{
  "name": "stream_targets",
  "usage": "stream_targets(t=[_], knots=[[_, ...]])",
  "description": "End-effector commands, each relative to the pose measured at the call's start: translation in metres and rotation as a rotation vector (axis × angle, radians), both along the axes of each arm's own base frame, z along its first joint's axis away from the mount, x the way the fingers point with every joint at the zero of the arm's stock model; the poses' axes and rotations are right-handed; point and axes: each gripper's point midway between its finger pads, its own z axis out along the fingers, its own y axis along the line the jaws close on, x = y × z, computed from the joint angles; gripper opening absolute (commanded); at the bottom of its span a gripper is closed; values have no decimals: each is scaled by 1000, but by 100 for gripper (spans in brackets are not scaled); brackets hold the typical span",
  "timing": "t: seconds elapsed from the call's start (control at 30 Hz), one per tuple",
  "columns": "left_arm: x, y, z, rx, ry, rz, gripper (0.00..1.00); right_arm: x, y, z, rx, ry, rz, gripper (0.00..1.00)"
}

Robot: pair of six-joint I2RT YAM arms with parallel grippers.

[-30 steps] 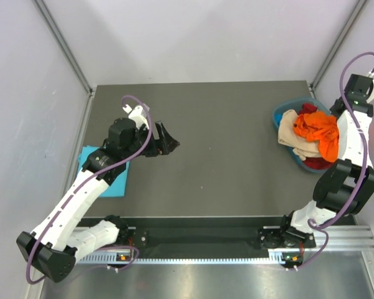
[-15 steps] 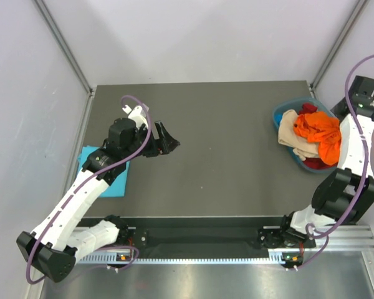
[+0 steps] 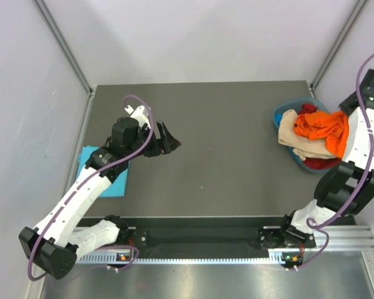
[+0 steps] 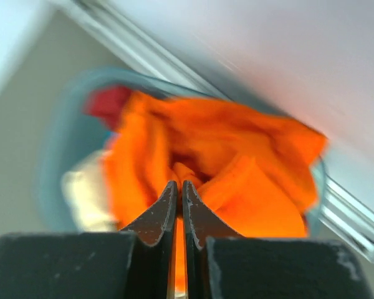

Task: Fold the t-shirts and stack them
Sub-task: Grab the tshirt from the pile, then move the tshirt to the center of the board

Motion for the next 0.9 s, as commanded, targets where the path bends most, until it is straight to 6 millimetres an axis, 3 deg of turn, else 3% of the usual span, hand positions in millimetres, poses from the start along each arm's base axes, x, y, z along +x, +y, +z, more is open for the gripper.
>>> stream_targets(t=[0.0,0.1,0.17,0.2,0.23,0.27,0.3,0.37,0.4,0.47,0.5,0.53,0.6,0.67,0.7,0.77,0.8,0.87], knots=[[5,-2,12,-40,-41,11,85,27,34,101,-23,-266,184,0],[17,6,16,0,-70,60,85,40,106,163,-39,-430,456,0],[26,13,13,40,-63,90,85,33,168,204,-18,-548,669,0],[36,22,20,38,-65,131,85,27,187,220,-14,-595,728,0],[40,24,14,40,-23,133,85,11,216,249,-9,-690,830,0],[45,28,16,18,-5,149,85,1,246,260,21,-735,917,0],[56,44,20,-3,2,198,85,-6,264,262,62,-763,974,0],[63,52,25,-69,19,209,84,-37,313,285,141,-862,1135,0],[69,68,24,-85,22,253,84,-40,326,273,182,-847,1164,0],[73,78,26,-94,12,275,84,-62,363,270,226,-853,1272,0],[74,83,24,-83,8,290,84,-63,373,251,261,-818,1296,0],[74,86,23,-69,6,297,84,-71,380,249,272,-824,1307,0],[73,91,12,-34,25,312,84,-76,400,204,344,-730,1341,0],[71,92,5,-27,31,310,84,-87,416,176,386,-690,1365,0],[69,91,-3,-28,39,303,84,-87,422,129,428,-585,1357,0],[65,88,-18,-23,60,274,83,-96,432,77,435,-450,1385,6],[62,82,-18,-34,56,237,82,-101,433,32,454,-331,1373,13],[56,77,-29,-26,69,184,81,-111,424,-15,427,-179,1359,34]])
